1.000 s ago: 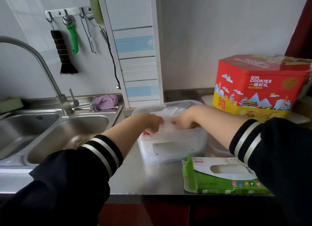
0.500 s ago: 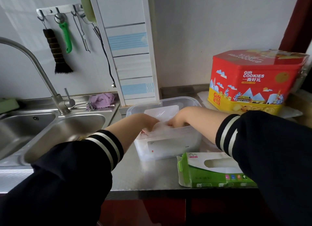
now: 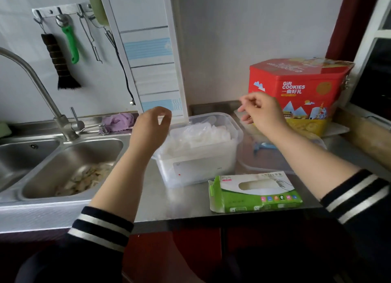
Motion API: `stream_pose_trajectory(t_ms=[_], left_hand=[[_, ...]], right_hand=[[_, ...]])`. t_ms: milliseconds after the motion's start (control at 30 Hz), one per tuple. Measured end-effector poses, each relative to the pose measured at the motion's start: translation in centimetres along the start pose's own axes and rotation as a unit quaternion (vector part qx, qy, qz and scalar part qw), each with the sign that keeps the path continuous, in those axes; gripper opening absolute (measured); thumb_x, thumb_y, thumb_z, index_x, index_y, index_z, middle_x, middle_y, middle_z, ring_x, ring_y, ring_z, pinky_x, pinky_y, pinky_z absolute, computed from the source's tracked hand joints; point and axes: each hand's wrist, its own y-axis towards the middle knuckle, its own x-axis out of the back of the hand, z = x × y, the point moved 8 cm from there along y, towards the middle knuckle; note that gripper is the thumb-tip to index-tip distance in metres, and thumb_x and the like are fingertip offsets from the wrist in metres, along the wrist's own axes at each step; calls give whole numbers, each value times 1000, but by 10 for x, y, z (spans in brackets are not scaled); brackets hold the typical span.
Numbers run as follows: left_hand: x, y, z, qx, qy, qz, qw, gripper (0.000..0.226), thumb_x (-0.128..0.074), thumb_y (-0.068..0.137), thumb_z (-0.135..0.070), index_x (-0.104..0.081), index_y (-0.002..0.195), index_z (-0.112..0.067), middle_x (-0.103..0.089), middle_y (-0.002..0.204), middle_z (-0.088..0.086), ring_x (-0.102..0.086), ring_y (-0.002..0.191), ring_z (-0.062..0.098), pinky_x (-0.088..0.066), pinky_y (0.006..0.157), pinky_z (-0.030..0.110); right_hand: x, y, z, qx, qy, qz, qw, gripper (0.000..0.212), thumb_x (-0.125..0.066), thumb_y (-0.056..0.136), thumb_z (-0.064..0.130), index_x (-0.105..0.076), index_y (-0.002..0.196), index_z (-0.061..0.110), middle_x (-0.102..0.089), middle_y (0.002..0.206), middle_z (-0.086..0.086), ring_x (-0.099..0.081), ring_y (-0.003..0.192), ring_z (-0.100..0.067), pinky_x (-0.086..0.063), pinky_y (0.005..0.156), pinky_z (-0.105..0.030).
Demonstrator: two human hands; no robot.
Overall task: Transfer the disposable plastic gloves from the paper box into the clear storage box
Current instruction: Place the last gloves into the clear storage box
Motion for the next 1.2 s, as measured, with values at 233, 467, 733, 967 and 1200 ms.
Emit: stream_pose_trajectory(t_ms=[233, 467, 733, 967, 1200], left_hand=[[-12, -55, -9, 7, -26, -127, 992, 23, -47, 98, -34, -66, 97, -21, -71, 87, -9, -64, 83, 22, -49, 70, 35], [-24, -96, -9, -133, 80, -226, 962, 37, -43, 101, -34, -67, 82, -14, -68, 88, 0, -54, 84, 26, -35, 78, 34], [-39, -114, 11, -117, 36, -242, 962, 33, -44, 100, -36, -65, 101, -10, -58, 113, 9, -49, 111, 28, -17, 117, 37], [-39, -114, 11, -126, 37, -243, 961, 32, -42, 101, -39, -62, 102, -15, -59, 105, 8, -50, 104, 27, -18, 117, 37], [-22, -105, 3, -59, -47, -213, 974, 32, -43, 97, -38, -65, 95, -16, -63, 96, -6, -58, 95, 21, -34, 100, 30]], right_hand=[[-2, -33, -113, -90, -287, 144, 943, 41, -72, 84, 26, -60, 123, 15, -60, 127, -3, -55, 109, -19, -42, 89, -29], [-26, -51, -120, -83, -443, 324, 832, 82, -78, 70, 53, -47, 139, 21, -35, 146, -3, -45, 127, -24, -40, 105, -36], [-31, -57, -65, 86, -551, 164, 813, 12, -49, 94, 25, -57, 93, 15, -64, 99, -7, -62, 88, -32, -41, 63, -31], [34, -46, 33, 145, -312, -110, 933, 24, -47, 101, 29, -62, 108, 11, -69, 93, -9, -61, 82, -33, -35, 63, -34], [62, -68, 114, 302, 119, -187, 927, 5, -53, 98, 17, -53, 96, 21, -62, 92, 2, -60, 90, -4, -48, 84, -23]])
